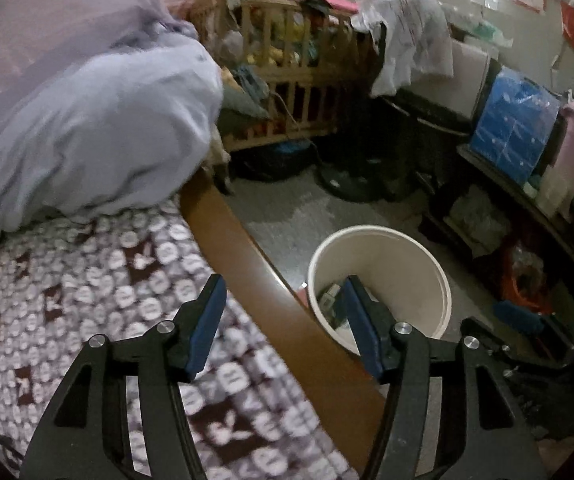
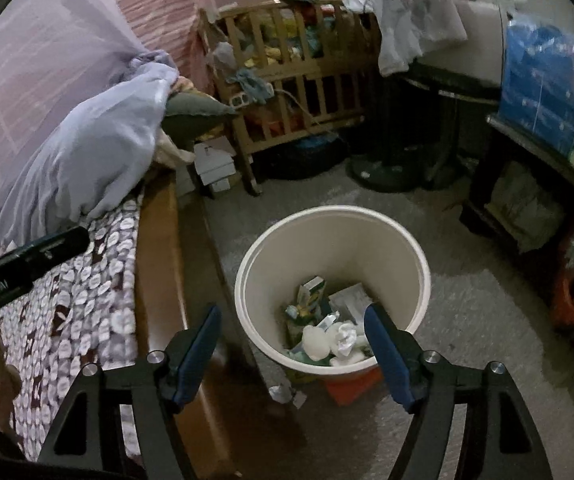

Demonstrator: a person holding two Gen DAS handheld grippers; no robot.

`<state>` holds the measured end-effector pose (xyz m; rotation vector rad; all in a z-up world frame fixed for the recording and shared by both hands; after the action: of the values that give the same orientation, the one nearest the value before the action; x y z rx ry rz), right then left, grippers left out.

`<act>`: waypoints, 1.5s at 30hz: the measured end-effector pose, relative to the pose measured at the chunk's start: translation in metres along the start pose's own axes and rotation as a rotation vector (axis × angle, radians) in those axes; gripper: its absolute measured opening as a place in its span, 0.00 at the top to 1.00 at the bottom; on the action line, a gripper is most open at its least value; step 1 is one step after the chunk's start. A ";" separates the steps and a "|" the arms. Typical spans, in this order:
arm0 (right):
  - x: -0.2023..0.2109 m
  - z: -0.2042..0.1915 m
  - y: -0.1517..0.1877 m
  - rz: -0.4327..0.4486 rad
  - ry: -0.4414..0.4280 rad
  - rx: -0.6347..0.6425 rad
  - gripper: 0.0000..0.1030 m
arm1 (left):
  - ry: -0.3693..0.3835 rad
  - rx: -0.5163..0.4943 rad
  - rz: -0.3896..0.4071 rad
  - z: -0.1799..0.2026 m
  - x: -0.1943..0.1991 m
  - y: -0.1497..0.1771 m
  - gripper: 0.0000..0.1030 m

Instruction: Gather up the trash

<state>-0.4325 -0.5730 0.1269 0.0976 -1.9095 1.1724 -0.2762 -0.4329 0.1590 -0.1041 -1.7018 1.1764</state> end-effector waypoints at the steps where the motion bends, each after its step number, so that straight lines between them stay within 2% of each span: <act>1: 0.006 -0.003 0.000 0.009 -0.003 0.004 0.30 | -0.006 -0.001 0.007 -0.001 0.005 0.001 0.43; 9: 0.036 -0.029 -0.004 0.085 -0.001 0.044 0.28 | -0.033 0.046 0.063 -0.019 0.040 0.011 0.43; 22: 0.072 -0.061 -0.012 0.207 0.037 0.114 0.22 | -0.065 0.019 0.142 -0.017 0.070 0.017 0.43; 45: 0.083 -0.054 -0.014 0.213 0.064 0.107 0.21 | -0.047 0.011 0.132 -0.011 0.063 0.022 0.43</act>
<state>-0.4431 -0.5110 0.2048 -0.0870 -1.8336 1.4032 -0.3073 -0.3790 0.1850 -0.1854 -1.7514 1.2941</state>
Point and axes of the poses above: each gripper's, at about its wrist camera, not at the fingertips, and x roughly against the way its jaws point, z to its right, y to its underside, the point moved 1 cm from there along -x, roughly the way its jaws point, and after that the axes turned 5 degrees about -y, right-handed, at the moved point
